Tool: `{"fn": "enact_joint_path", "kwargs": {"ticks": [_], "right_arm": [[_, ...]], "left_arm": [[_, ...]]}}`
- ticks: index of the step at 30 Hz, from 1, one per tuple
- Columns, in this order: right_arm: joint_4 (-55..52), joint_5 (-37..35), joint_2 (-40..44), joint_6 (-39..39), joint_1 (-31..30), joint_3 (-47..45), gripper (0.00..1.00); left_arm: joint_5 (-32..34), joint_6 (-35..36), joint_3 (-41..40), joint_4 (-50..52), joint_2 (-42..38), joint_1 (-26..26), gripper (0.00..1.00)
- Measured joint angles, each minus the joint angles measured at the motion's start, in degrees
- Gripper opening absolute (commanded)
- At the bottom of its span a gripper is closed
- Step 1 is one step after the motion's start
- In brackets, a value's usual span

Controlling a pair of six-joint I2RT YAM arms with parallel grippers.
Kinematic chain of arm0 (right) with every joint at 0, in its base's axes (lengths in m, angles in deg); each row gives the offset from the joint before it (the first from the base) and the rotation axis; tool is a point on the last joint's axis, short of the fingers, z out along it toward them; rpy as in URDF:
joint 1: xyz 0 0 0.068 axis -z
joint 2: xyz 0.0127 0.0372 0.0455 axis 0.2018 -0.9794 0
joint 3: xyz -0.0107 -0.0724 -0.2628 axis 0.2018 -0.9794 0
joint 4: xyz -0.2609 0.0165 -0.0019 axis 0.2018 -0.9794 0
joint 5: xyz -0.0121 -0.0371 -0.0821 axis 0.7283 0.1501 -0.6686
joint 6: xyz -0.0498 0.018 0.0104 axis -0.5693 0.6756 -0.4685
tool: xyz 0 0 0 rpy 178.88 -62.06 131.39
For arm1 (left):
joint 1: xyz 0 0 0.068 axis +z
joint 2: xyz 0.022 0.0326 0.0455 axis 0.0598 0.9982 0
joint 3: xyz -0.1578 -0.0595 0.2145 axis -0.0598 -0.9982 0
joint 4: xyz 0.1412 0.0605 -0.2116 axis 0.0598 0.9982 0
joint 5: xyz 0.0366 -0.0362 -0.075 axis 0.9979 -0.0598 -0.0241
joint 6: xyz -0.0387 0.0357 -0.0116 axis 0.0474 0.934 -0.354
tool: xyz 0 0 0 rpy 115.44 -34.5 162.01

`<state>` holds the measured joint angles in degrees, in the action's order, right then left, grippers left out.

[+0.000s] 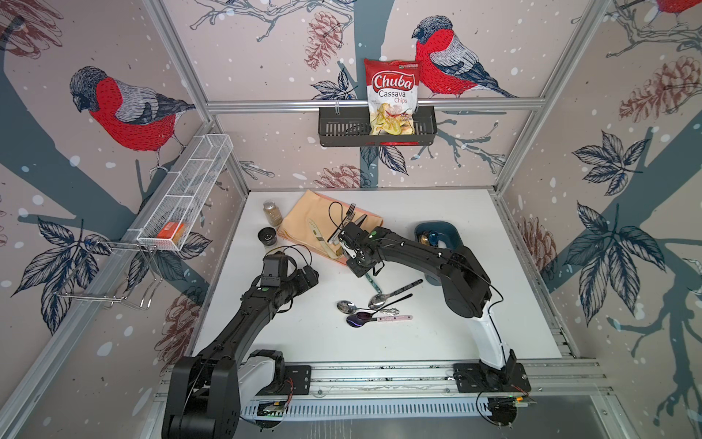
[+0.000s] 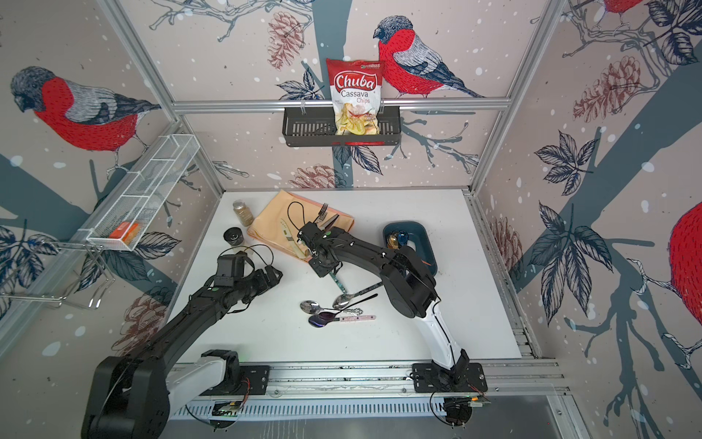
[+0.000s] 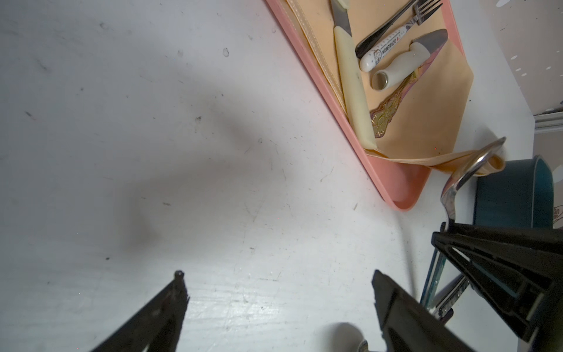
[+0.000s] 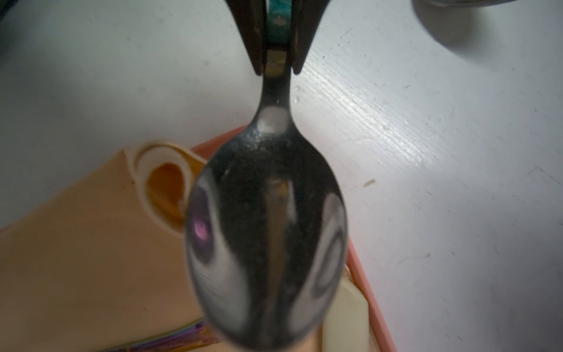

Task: Put the spoon into the storage box
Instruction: Pick up the spoon from the center of the board, then place the spoon in the storage box.

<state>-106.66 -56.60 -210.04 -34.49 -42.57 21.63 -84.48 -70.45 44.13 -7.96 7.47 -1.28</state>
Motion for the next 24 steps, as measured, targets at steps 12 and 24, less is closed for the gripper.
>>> {"fn": "enact_joint_path", "kwargs": {"ticks": [12, 24], "right_arm": [[-1.5, -0.3, -0.1, -0.2, 2.5, 7.7, 0.05], [-7.8, 0.0, 8.2, 2.6, 11.6, 6.2, 0.05]], "left_arm": [[-1.2, 3.1, 4.3, 0.1, 0.5, 0.0, 0.96], [0.3, 5.8, 13.3, 0.0, 8.3, -9.1, 0.96]]}}
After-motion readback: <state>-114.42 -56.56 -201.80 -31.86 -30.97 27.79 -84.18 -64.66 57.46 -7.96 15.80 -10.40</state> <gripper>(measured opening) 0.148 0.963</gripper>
